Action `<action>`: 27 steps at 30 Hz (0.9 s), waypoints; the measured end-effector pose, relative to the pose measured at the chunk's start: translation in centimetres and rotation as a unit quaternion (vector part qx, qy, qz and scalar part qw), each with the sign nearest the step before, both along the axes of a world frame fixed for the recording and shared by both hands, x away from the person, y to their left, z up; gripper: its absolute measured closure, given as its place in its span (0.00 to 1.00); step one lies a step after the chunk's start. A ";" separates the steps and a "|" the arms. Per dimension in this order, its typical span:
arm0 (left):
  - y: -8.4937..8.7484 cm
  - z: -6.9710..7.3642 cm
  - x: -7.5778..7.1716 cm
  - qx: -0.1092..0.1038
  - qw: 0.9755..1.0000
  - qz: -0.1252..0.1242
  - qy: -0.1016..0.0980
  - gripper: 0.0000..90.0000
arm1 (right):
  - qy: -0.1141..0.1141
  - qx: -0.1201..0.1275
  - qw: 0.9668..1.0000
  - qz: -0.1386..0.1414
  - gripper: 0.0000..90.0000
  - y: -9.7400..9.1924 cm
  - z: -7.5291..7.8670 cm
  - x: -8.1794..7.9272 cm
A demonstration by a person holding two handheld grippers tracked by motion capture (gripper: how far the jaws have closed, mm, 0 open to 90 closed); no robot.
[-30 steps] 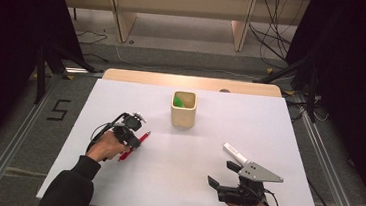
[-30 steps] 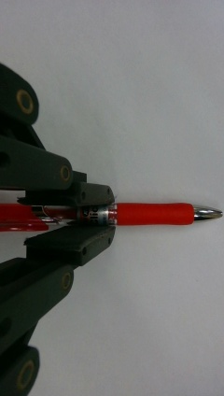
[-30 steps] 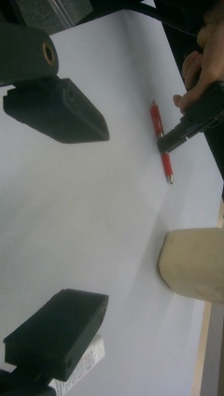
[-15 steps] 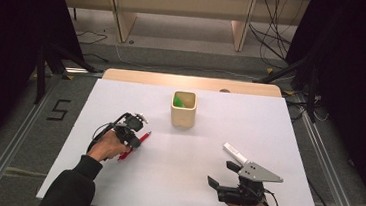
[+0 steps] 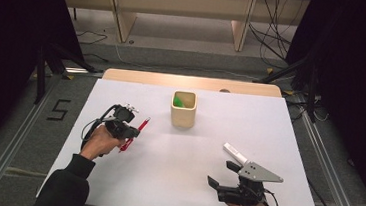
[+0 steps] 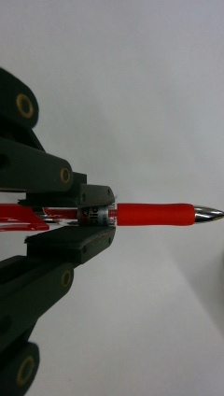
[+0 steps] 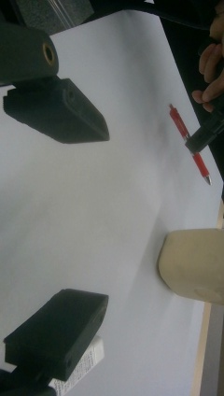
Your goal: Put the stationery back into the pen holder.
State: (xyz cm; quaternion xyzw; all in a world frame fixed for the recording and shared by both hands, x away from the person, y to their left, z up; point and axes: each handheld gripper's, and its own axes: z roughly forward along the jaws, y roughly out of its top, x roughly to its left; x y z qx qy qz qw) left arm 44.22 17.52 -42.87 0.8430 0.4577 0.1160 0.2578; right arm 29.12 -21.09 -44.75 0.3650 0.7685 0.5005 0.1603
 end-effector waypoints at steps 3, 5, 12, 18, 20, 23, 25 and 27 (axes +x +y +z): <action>0.2 0.7 -0.4 -0.029 0.999 0.006 -0.032 0.88 | 0.000 0.000 1.000 0.000 0.21 0.0 0.0 0.0; 0.3 1.2 -0.8 -0.043 0.997 0.005 -0.060 0.88 | 0.000 0.000 1.000 0.001 0.21 0.0 0.0 0.0; 0.3 2.0 -1.4 -0.097 0.987 0.023 -0.124 0.88 | -0.001 0.000 1.000 0.001 0.21 0.0 0.0 0.0; 0.6 2.5 -1.7 -0.160 0.972 0.041 -0.165 0.88 | -0.001 0.000 1.000 0.001 0.21 0.0 0.0 0.0; 0.6 2.6 -1.7 -0.179 0.967 0.045 -0.173 0.88 | -0.001 0.001 1.000 0.001 0.21 0.0 0.0 0.0; 0.5 2.7 -1.7 -0.201 0.961 0.049 -0.184 0.88 | -0.002 0.002 1.000 0.001 0.21 0.0 0.0 0.0; 0.5 2.8 -1.7 -0.210 0.958 0.049 -0.190 0.88 | -0.003 0.002 1.000 0.000 0.21 0.0 0.0 0.0; 0.5 2.8 -1.7 -0.217 0.955 0.052 -0.197 0.88 | -0.004 0.002 1.000 0.000 0.21 0.0 0.0 0.0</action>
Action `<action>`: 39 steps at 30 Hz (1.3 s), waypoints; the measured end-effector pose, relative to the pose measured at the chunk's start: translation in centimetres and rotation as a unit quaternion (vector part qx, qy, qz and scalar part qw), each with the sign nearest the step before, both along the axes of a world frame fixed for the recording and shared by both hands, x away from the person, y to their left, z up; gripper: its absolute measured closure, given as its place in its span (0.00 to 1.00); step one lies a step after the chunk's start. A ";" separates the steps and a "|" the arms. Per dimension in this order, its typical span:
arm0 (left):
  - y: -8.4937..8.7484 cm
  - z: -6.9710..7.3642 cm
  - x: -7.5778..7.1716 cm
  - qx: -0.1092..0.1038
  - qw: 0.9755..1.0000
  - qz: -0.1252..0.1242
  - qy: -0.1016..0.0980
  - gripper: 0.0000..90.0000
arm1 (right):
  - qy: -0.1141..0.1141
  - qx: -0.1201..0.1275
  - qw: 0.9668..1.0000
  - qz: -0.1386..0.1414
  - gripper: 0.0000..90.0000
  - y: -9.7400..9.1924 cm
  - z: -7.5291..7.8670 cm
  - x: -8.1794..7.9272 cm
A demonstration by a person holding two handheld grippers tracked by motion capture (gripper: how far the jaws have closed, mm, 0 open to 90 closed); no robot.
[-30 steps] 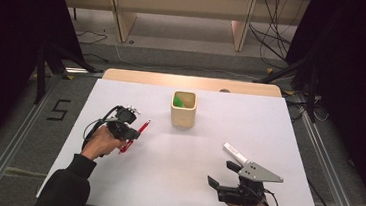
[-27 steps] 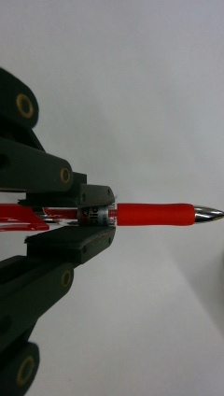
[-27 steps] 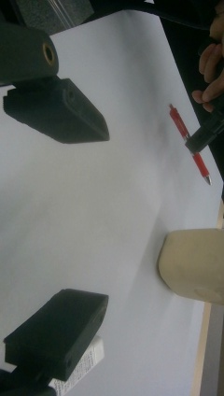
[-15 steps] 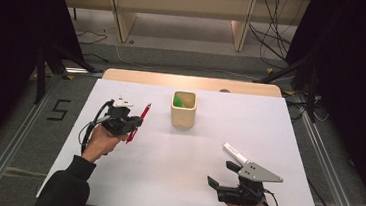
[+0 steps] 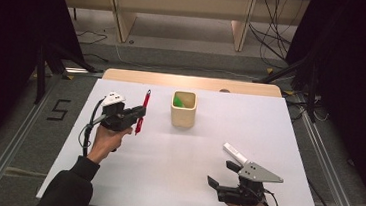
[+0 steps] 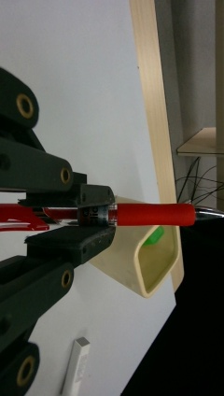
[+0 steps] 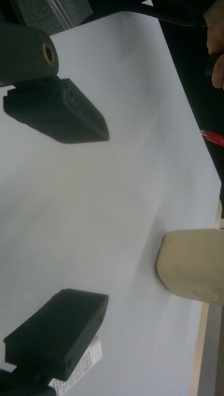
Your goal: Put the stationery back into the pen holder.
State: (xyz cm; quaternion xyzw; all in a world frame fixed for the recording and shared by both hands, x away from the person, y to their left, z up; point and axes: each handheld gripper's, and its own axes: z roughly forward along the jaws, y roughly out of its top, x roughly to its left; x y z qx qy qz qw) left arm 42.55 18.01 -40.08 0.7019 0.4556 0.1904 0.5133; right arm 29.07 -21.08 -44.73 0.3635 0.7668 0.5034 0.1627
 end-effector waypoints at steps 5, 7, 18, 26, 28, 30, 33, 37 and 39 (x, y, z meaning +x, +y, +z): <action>-0.2 0.1 0.2 -0.012 1.000 -0.001 -0.007 0.88 | 0.000 0.001 1.000 -0.001 0.21 0.0 0.0 0.0; -0.5 0.3 0.5 -0.020 1.000 -0.002 -0.012 0.88 | -0.002 0.001 1.000 0.000 0.21 0.0 0.0 0.0; -3.7 2.2 1.7 -0.017 0.999 -0.021 -0.029 0.88 | -0.001 0.004 1.000 0.001 0.21 0.0 0.0 0.0; -6.8 3.7 2.9 -0.001 0.998 -0.034 -0.045 0.88 | -0.002 0.003 1.000 0.003 0.21 0.0 0.0 0.0; -7.4 3.9 3.2 0.004 0.998 -0.035 -0.045 0.88 | -0.002 0.003 1.000 0.003 0.21 0.0 0.0 0.0; -7.6 3.9 3.4 0.003 0.998 -0.035 -0.045 0.88 | -0.002 0.003 1.000 0.004 0.21 0.0 0.0 0.0; -8.6 4.3 4.0 0.005 0.998 -0.037 -0.047 0.88 | -0.002 0.004 1.000 0.005 0.21 0.1 0.0 0.0; -9.4 4.6 4.6 0.008 0.998 -0.036 -0.049 0.88 | -0.002 0.005 1.000 0.005 0.21 0.0 0.0 0.0; -9.6 4.7 5.0 0.009 0.998 -0.037 -0.047 0.88 | -0.003 0.004 1.000 0.005 0.21 0.0 0.0 0.0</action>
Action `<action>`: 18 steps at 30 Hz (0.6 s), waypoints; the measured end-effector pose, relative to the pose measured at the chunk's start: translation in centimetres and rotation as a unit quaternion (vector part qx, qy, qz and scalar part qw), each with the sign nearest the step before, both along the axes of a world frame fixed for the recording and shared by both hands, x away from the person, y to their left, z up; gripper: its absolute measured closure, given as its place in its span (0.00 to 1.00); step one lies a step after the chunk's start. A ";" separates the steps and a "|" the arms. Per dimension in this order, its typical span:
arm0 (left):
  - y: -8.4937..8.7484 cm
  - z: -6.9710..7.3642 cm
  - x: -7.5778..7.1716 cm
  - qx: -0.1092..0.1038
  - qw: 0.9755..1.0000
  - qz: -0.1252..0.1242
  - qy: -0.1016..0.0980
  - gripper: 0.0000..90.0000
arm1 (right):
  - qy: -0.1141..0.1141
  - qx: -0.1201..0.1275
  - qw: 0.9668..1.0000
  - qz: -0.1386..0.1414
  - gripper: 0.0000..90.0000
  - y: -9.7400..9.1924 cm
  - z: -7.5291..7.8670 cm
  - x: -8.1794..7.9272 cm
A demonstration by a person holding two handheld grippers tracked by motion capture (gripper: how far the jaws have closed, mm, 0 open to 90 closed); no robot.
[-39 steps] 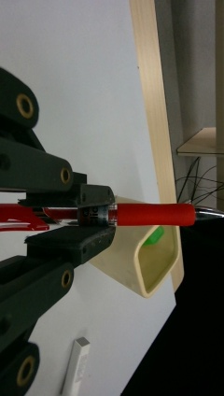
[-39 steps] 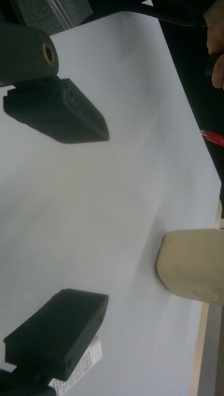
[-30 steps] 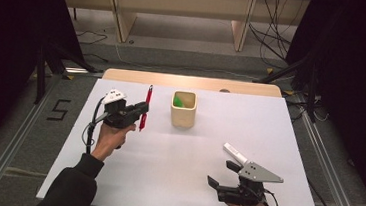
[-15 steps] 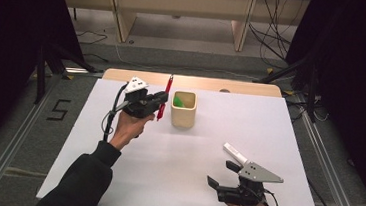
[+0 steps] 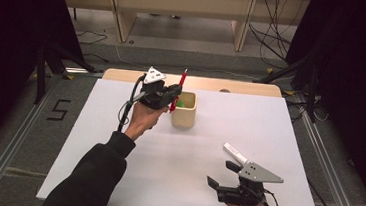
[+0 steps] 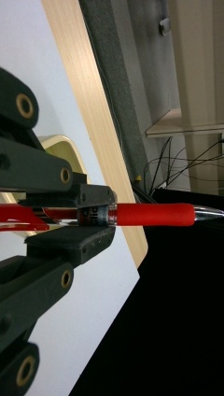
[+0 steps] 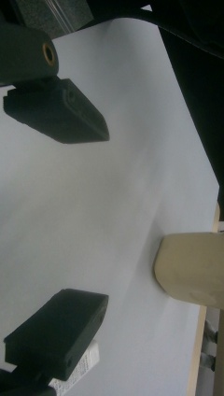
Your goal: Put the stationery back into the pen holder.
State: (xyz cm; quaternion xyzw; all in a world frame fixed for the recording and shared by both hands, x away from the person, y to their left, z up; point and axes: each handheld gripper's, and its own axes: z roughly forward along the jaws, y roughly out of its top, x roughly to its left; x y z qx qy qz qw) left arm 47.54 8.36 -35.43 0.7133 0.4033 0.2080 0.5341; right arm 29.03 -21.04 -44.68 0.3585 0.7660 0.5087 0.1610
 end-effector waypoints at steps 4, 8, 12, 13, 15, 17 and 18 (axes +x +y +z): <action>-0.4 -0.1 0.6 0.002 1.000 0.004 0.005 0.88 | 0.000 0.000 1.000 0.001 0.21 0.0 0.0 0.0; -0.8 -0.3 1.4 0.003 1.000 0.010 0.011 0.88 | 0.000 0.001 1.000 0.001 0.21 0.0 0.0 0.0; -1.2 -0.4 2.0 0.009 1.000 0.011 0.013 0.88 | 0.001 0.001 1.000 0.002 0.21 0.0 0.0 0.0; -1.4 -0.4 2.1 0.010 1.000 0.012 0.013 0.88 | 0.001 0.001 1.000 0.002 0.21 0.0 0.0 0.0; -1.6 -0.3 2.3 0.013 1.000 0.012 0.012 0.88 | 0.001 0.001 1.000 0.002 0.21 0.0 0.0 0.0; -2.0 -0.2 2.5 0.016 1.000 0.012 0.010 0.88 | 0.001 0.001 1.000 0.002 0.21 0.0 0.0 0.0; -2.0 -0.2 2.5 0.016 1.000 0.012 0.010 0.88 | 0.001 0.001 1.000 0.002 0.21 0.0 0.0 0.0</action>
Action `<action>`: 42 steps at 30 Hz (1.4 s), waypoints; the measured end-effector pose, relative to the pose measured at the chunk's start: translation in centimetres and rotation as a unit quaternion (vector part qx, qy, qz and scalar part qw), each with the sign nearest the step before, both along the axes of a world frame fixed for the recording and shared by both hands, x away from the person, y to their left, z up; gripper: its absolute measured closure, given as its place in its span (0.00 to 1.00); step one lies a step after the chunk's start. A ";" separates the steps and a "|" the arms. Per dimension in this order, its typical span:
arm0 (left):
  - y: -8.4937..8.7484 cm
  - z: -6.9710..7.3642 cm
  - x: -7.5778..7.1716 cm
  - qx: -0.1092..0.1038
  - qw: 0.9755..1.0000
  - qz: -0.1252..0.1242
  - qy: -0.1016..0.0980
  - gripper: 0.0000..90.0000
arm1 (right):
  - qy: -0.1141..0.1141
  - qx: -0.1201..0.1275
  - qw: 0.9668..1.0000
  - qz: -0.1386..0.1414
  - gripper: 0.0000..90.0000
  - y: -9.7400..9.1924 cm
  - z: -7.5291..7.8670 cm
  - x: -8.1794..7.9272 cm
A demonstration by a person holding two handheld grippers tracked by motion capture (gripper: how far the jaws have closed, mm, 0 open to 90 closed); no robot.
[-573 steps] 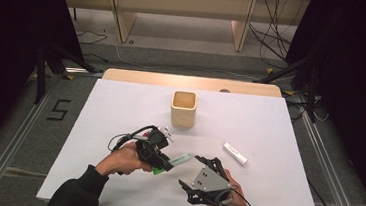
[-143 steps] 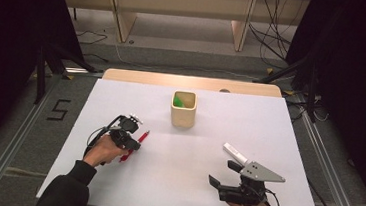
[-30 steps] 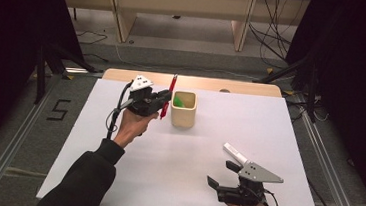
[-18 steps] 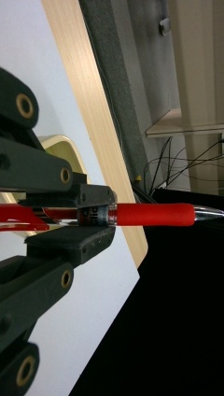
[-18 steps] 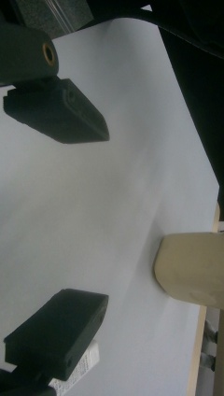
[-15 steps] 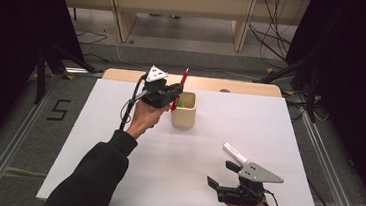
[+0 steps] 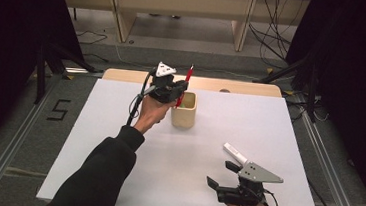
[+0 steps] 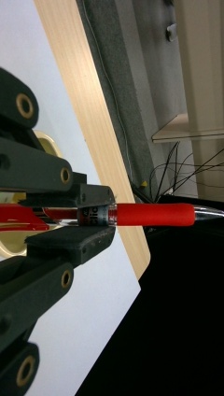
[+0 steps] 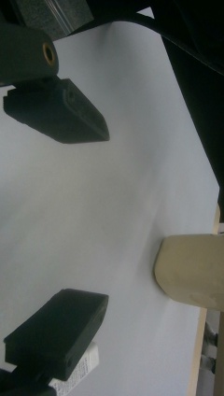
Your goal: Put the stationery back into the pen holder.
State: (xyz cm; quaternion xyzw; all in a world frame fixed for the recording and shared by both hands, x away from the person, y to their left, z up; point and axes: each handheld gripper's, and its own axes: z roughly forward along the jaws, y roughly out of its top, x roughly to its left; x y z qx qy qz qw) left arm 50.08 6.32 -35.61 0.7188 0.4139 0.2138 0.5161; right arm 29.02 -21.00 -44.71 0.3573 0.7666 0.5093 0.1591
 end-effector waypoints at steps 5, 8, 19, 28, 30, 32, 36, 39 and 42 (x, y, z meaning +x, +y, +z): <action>-0.7 0.2 0.7 -0.001 1.000 0.002 -0.002 0.88 | 0.000 0.000 1.000 0.002 0.21 0.0 0.0 0.0; -1.1 0.1 0.9 0.000 1.000 0.005 -0.005 0.88 | 0.000 0.000 1.000 0.002 0.21 0.1 0.0 -0.1; -2.0 -1.0 2.1 0.006 1.000 0.012 -0.001 0.88 | 0.001 0.000 1.000 0.005 0.21 0.1 0.0 -0.1; -2.3 -1.9 2.7 0.006 1.000 0.023 0.001 0.88 | -0.001 -0.001 1.000 0.008 0.21 0.2 0.0 -0.1; -2.3 -1.9 2.7 0.007 1.000 0.023 0.002 0.88 | 0.001 -0.001 1.000 0.008 0.21 0.2 0.0 -0.1; -2.5 -2.1 2.7 0.005 1.000 0.022 0.003 0.88 | 0.001 -0.001 1.000 0.008 0.21 0.2 0.0 -0.1; -2.7 -2.3 2.7 0.008 1.000 0.021 0.002 0.88 | 0.000 -0.001 1.000 0.008 0.21 0.2 0.0 -0.1; -3.0 -2.5 2.6 0.009 1.000 0.020 0.004 0.88 | 0.001 0.000 1.000 0.009 0.21 0.2 0.0 -0.1; -3.2 -2.6 2.7 0.016 1.000 0.019 0.007 0.88 | 0.000 0.000 1.000 0.009 0.21 0.2 0.0 -0.1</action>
